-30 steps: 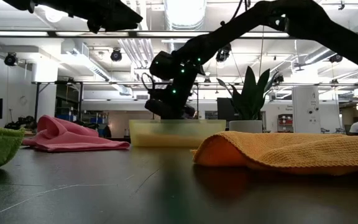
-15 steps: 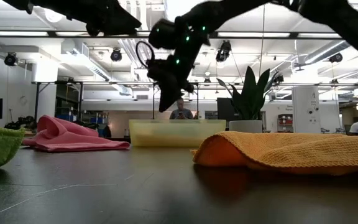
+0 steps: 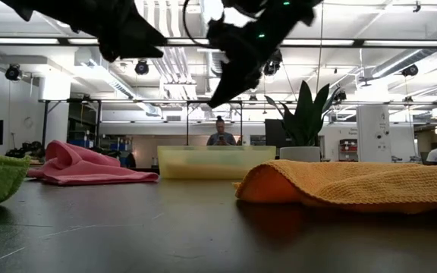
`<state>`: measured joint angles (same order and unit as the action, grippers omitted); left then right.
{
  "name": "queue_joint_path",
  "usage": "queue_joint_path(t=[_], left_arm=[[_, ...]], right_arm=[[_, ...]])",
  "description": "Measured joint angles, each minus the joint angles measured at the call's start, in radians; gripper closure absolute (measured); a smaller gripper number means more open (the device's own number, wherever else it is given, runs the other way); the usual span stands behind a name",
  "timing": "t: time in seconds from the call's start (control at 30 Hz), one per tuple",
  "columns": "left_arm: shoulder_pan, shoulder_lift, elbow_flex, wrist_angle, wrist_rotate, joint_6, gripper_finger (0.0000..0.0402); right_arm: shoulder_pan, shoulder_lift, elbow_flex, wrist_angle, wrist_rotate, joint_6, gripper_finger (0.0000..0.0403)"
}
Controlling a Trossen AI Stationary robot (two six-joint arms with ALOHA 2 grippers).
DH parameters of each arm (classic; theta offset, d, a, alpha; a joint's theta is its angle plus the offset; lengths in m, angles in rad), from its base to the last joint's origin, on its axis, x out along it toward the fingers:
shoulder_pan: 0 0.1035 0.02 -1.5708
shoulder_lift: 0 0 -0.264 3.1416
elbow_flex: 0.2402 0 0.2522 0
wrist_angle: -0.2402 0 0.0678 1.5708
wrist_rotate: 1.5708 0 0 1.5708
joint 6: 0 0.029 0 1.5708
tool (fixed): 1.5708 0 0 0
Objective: Fold microfiber towels
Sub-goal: Fold the orange microfiber cloth
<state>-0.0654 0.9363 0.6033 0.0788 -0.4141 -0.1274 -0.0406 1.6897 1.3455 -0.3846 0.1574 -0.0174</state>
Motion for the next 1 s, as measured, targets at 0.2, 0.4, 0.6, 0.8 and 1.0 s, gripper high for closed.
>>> queue_joint_path(t=[0.2,0.4,0.6,0.8,1.0], left_arm=[[-0.004,0.029,-0.029,0.015,0.043,-0.078,0.0159],[-0.038,0.127,-0.039,0.056,0.060,-0.128,0.0159],[-0.108,0.263,-0.031,0.159,0.088,-0.126,0.0159],[-0.162,0.364,-0.031,0.204,0.118,-0.070,0.0159],[-0.166,0.395,-0.028,0.208,0.117,-0.067,0.0159]], right_arm=[[0.101,-0.125,-0.179,0.034,-0.006,-0.032,0.0394],[0.220,-0.199,-0.301,0.078,-0.081,0.016,0.0393],[0.303,-0.194,-0.345,0.089,-0.080,0.154,0.0352],[0.333,-0.130,-0.353,0.230,-0.079,0.156,0.0281],[0.328,-0.021,-0.355,0.371,-0.077,0.076,0.0234]])
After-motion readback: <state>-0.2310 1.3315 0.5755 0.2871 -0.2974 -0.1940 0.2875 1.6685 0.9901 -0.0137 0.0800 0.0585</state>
